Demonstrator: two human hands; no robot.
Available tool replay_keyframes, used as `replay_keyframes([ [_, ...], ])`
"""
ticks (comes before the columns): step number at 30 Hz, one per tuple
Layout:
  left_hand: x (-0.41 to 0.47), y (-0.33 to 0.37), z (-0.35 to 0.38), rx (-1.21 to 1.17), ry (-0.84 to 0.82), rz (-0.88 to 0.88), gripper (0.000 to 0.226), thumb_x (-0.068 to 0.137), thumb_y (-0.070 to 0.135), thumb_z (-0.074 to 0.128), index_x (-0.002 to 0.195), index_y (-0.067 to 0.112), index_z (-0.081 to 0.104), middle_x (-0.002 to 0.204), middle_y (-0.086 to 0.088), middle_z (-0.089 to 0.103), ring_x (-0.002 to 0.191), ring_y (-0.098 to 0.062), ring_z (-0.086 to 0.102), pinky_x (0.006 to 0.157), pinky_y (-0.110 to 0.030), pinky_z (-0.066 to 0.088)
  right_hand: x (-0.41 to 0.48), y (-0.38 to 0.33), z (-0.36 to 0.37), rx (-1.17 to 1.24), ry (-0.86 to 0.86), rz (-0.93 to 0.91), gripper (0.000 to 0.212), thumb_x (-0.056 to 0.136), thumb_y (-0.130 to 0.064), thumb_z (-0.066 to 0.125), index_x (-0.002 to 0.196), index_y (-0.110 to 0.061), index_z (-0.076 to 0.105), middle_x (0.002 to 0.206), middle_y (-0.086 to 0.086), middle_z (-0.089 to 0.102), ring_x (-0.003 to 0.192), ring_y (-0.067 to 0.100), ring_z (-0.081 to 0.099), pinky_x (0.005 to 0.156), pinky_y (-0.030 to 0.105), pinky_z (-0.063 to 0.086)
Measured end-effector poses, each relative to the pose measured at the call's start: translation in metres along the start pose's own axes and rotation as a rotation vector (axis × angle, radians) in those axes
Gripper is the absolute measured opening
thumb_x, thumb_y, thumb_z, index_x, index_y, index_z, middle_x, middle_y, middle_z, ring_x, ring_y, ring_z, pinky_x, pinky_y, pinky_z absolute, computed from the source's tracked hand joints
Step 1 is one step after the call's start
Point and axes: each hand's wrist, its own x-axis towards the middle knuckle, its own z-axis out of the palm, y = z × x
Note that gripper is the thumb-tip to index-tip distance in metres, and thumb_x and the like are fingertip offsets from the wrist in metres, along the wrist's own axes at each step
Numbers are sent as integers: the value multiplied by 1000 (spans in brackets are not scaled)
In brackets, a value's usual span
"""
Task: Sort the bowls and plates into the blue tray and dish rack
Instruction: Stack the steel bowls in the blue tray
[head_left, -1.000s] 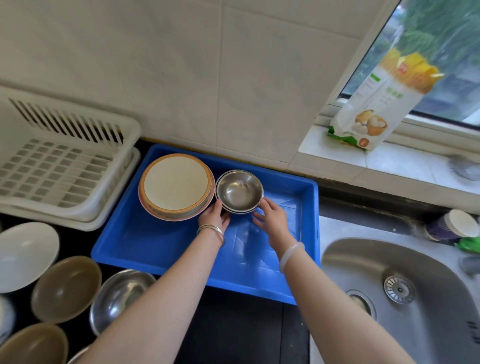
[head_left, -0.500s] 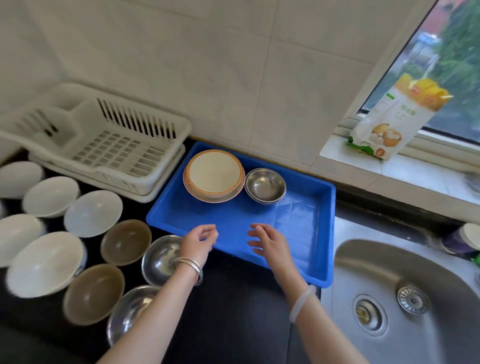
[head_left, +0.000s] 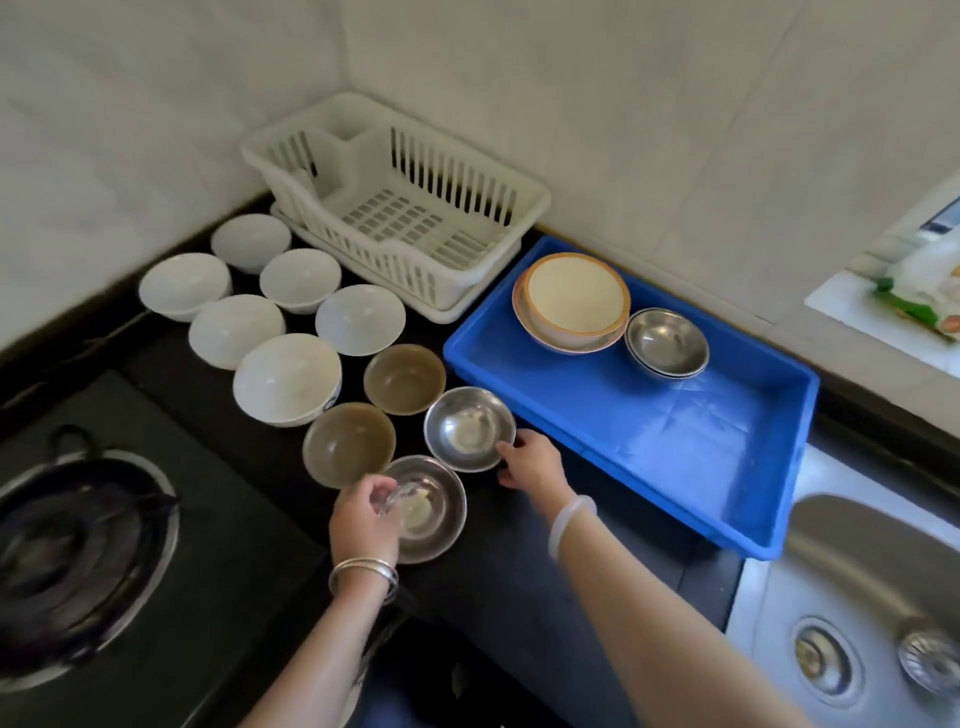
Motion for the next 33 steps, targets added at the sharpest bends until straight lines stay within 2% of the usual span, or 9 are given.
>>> replay_keyframes([
  [5,1,-17,-5,-18,71,-84,19,74,-4,63,86,9,57,91,-10,52,75,-28,51,78,-36,44,-2,-3,3,203,59,24,14,90,-2,52,91,-6,65,95,10,65,83,20,67,63,26,60],
  [10,7,-31,-6,-142,31,-213,24,78,2,64,99,12,57,90,-4,62,83,-24,57,83,-36,47,-26,-6,-7,204,100,-4,15,89,-2,54,86,-9,66,92,10,68,84,21,68,53,17,56],
  [13,8,-35,-2,-167,-16,-212,19,78,3,64,92,16,61,93,-4,67,85,-22,61,84,-33,49,-42,-8,-12,211,123,-57,17,87,-1,53,86,-7,68,89,11,70,83,22,70,57,20,58],
  [17,8,-31,7,-286,-109,-227,16,80,5,65,86,19,60,94,-9,68,89,-31,66,85,-48,54,-62,-11,-16,125,89,-118,14,87,-4,55,84,-9,69,79,8,72,70,15,73,53,16,54],
  [21,8,-21,17,-480,-188,-292,17,85,5,61,80,21,60,97,-14,64,86,-27,63,75,-36,55,-73,-3,-15,-76,111,-148,13,86,-9,58,79,-14,67,70,1,71,55,4,69,45,9,46],
  [24,7,-17,20,-550,-202,-336,16,92,13,50,81,17,61,95,-12,61,89,-25,60,73,-34,53,-76,7,-14,-175,137,-128,11,84,-13,59,77,-12,67,68,2,71,61,8,70,51,16,52],
  [28,5,-15,21,-588,-226,-361,19,93,19,49,77,18,61,86,-7,59,85,-22,59,66,-30,52,-76,16,-10,-230,162,-111,12,82,-17,61,70,-18,63,64,0,70,60,12,67,49,19,46],
  [31,6,-14,20,-538,-289,-348,9,91,13,53,92,10,61,97,-11,60,90,-25,60,71,-34,53,-73,20,-6,-209,165,-90,9,82,-17,62,73,-19,62,66,0,69,63,12,68,53,21,50],
  [33,8,-15,20,-508,-321,-343,16,90,8,54,105,6,59,102,-13,60,92,-26,61,74,-35,53,-71,23,-4,-203,175,-82,7,81,-18,63,75,-18,61,69,1,69,66,15,68,57,25,53],
])
